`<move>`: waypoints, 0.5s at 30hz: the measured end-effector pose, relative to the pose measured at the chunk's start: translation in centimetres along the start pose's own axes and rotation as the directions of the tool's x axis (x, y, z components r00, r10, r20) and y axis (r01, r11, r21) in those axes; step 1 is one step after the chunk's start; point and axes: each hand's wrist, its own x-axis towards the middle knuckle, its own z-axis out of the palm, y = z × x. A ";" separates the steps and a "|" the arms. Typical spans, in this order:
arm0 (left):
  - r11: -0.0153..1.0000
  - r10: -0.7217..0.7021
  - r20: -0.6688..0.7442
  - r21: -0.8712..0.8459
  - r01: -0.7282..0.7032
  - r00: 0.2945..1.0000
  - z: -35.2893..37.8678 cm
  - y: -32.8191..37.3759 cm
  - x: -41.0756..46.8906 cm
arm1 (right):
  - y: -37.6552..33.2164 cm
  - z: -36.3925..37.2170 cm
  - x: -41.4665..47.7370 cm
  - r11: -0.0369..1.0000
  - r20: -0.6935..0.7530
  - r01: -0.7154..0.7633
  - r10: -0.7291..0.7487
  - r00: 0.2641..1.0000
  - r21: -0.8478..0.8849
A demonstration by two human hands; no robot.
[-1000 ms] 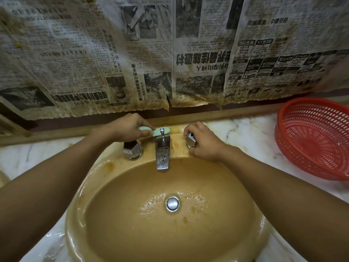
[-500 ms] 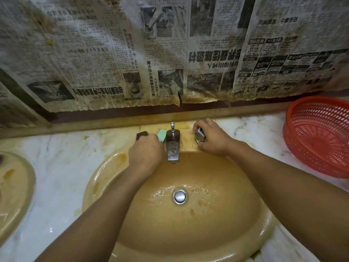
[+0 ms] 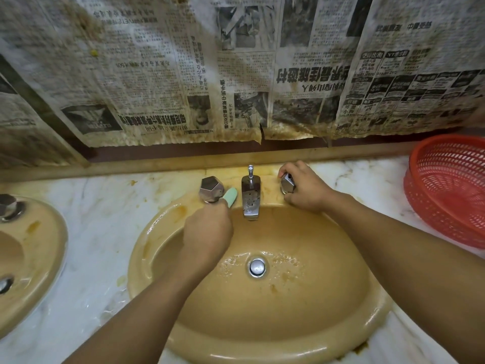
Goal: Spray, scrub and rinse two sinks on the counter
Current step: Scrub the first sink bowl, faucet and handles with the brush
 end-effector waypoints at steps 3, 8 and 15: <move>0.997 0.044 -0.056 -0.065 -0.048 0.997 0.0 -0.8 2.2 | 0.0 0.0 0.0 1.000 0.000 -0.001 0.001 1.000 -0.011; 0.982 0.083 -0.012 -0.169 -0.084 0.996 -0.1 -2.9 1.2 | 0.0 0.0 0.0 1.000 0.010 -0.004 0.005 1.000 -0.020; 0.952 0.096 0.012 -0.294 -0.088 0.995 -0.8 -3.7 1.5 | -0.1 0.0 -0.1 1.000 -0.014 -0.014 0.014 1.000 -0.018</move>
